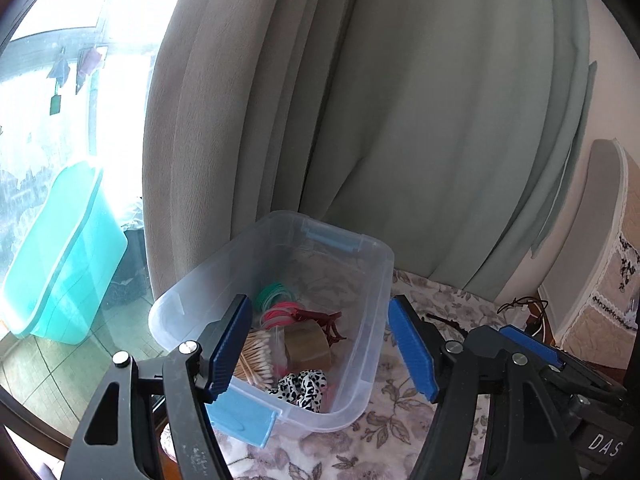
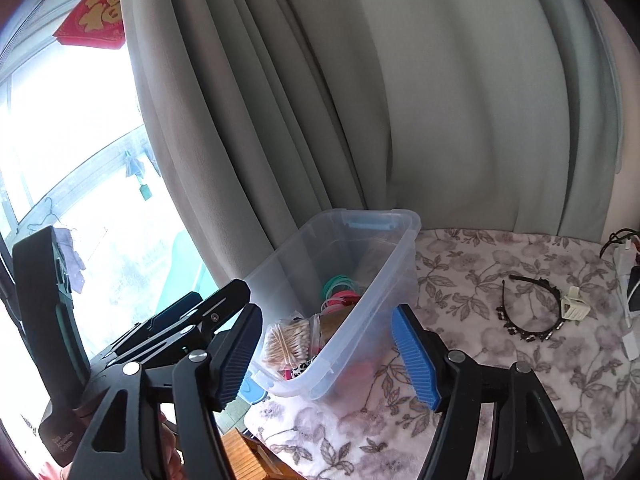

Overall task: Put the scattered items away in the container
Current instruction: 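Move both tools away from the box toward the headband and cream clip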

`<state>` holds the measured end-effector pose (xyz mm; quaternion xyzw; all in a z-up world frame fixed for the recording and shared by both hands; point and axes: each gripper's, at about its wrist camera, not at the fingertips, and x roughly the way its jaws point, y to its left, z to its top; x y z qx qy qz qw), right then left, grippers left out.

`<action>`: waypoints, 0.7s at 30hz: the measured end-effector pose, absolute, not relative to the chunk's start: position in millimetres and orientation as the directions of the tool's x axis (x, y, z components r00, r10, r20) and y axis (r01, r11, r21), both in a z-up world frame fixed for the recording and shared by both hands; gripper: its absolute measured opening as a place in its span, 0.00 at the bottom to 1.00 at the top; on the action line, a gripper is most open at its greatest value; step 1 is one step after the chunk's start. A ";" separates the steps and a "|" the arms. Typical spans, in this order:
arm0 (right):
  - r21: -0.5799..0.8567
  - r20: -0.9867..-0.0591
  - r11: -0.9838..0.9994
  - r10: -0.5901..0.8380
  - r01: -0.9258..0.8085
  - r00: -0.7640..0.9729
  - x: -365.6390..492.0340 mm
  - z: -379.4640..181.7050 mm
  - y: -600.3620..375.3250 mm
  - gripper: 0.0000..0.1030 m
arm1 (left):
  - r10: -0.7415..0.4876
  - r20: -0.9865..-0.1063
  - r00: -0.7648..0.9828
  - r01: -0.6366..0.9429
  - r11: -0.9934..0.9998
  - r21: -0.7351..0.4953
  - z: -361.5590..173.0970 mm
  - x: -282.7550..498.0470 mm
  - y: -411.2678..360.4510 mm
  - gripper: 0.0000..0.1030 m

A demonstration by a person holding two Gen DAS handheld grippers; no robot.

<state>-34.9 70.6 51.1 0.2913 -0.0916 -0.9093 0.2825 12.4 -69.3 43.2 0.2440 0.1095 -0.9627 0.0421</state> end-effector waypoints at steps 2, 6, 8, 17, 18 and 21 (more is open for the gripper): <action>0.344 -0.456 -0.826 -0.562 0.445 -0.690 -28.9 54.4 89.2 0.72 | -0.020 -0.469 -0.883 0.116 -0.977 -0.176 54.1 23.8 -57.4 0.70; 0.366 -0.418 -0.836 -0.541 0.409 -0.730 -14.1 61.0 122.1 0.80 | 0.001 -0.460 -0.888 0.075 -0.986 -0.148 73.7 40.8 -30.7 0.71; 0.378 -0.409 -0.842 -0.524 0.384 -0.747 -8.4 62.3 137.6 0.84 | 0.015 -0.458 -0.889 0.056 -0.988 -0.141 81.5 48.2 -18.8 0.74; 0.417 -0.399 -0.870 -0.435 0.263 -0.807 1.6 52.3 202.3 0.90 | 0.012 -0.473 -0.881 0.027 -0.997 -0.074 72.8 31.9 36.8 0.76; 0.424 -0.400 -0.871 -0.424 0.246 -0.812 1.7 49.9 210.0 0.90 | 0.002 -0.478 -0.878 0.029 -0.998 -0.058 67.5 25.0 43.1 0.76; 0.427 -0.396 -0.883 -0.377 0.196 -0.837 2.3 42.8 229.8 0.96 | -0.008 -0.489 -0.872 0.021 -1.000 -0.021 56.2 11.1 60.8 0.76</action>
